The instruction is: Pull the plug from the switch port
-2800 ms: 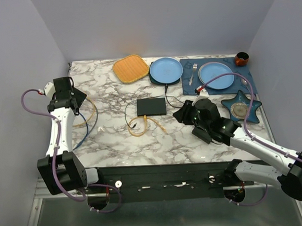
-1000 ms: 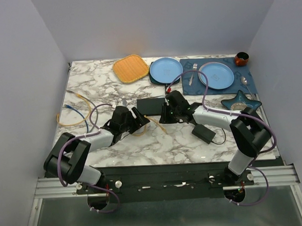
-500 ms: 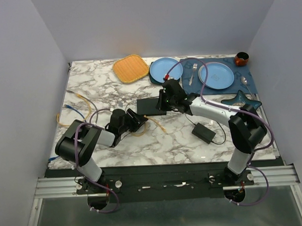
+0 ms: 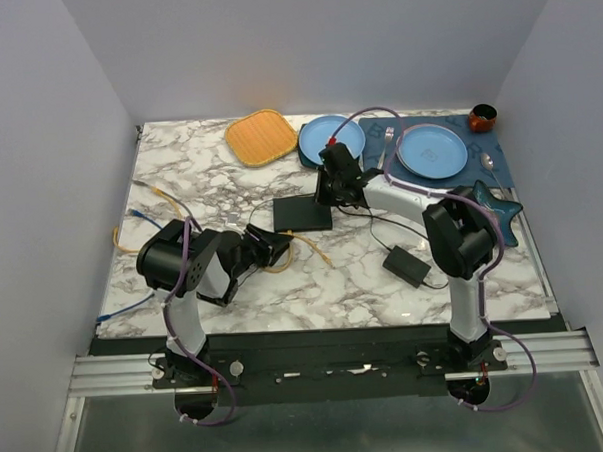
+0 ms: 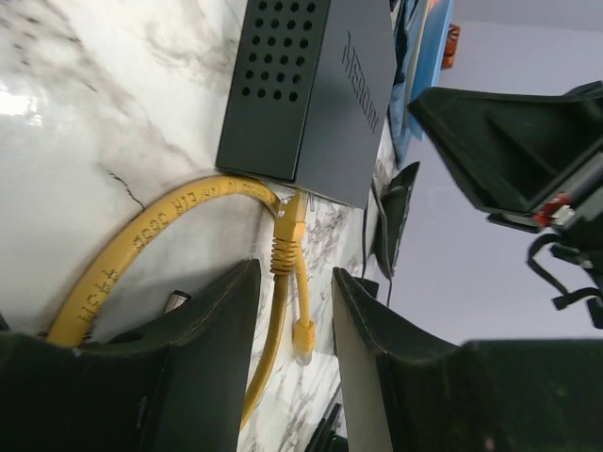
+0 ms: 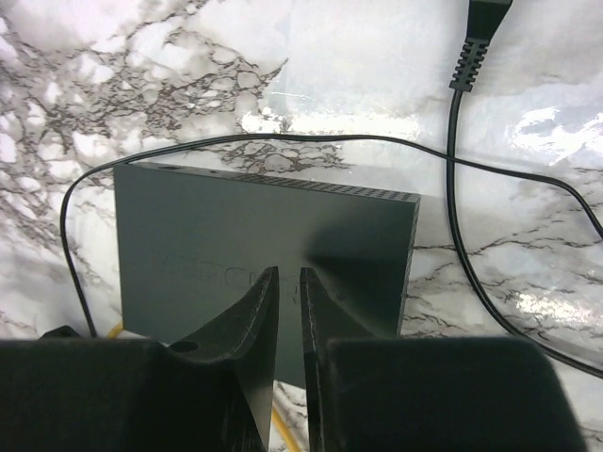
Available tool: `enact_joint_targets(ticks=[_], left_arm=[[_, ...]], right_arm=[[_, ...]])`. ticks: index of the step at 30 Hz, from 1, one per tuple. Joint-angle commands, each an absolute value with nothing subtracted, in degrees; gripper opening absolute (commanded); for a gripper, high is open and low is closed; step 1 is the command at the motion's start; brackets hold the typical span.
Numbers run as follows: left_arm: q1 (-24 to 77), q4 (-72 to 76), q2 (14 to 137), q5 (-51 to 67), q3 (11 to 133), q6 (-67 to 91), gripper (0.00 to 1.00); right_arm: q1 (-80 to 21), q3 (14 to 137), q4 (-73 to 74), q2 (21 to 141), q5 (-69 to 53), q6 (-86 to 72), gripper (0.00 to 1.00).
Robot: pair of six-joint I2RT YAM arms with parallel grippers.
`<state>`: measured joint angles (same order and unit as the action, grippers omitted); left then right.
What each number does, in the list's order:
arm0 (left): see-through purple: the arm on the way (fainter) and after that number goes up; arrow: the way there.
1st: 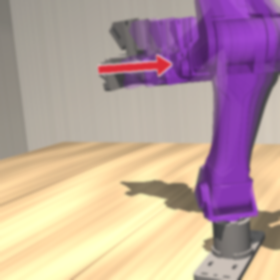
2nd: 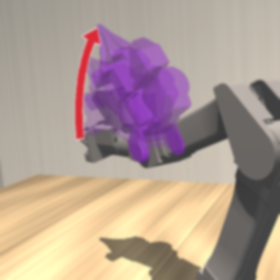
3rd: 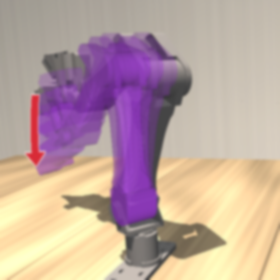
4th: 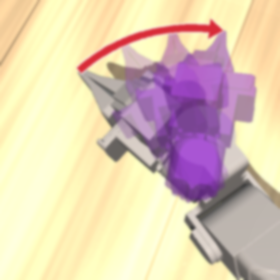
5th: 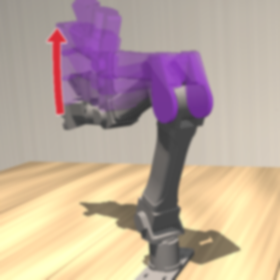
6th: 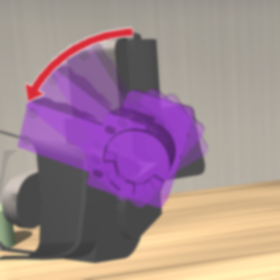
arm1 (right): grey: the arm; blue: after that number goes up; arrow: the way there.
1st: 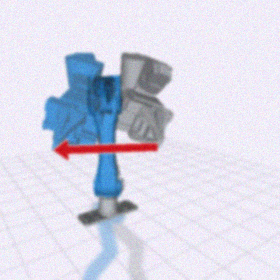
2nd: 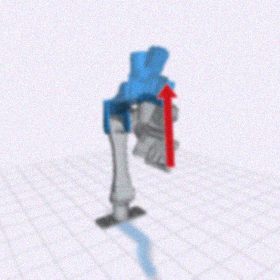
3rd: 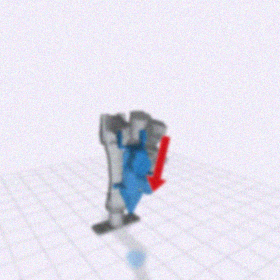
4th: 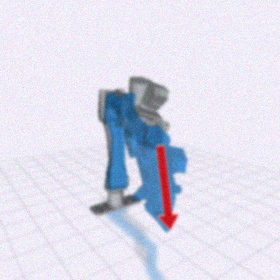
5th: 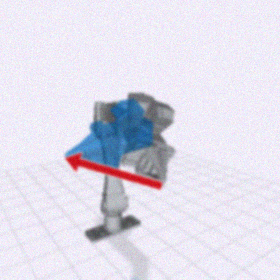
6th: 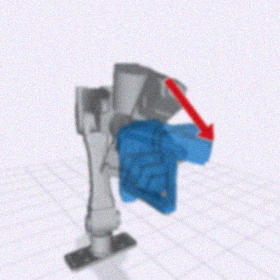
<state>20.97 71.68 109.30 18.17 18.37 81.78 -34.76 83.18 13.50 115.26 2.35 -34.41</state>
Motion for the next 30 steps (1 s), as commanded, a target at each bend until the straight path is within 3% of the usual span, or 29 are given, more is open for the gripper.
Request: enact_joint_targets(ticks=[1,9,16,30], left_arm=[[20.0,78.0,111.4,18.4,17.8,84.4,0.5],[20.0,69.1,108.7,17.0,20.9,81.3,0.5],[20.0,61.0,107.6,15.2,23.3,78.5,0.48],[20.3,61.9,109.7,14.5,24.5,79.6,0.39]], right_arm=[[-34.7,86.8,15.5,118.7,2.5,-33.0,0.22],[-34.3,91.0,17.1,121.9,2.6,-31.6,0.23],[-34.4,84.6,15.7,120.9,0.8,-33.7,0.22],[-34.4,75.6,11.0,118.2,-1.2,-35.5,0.22]])
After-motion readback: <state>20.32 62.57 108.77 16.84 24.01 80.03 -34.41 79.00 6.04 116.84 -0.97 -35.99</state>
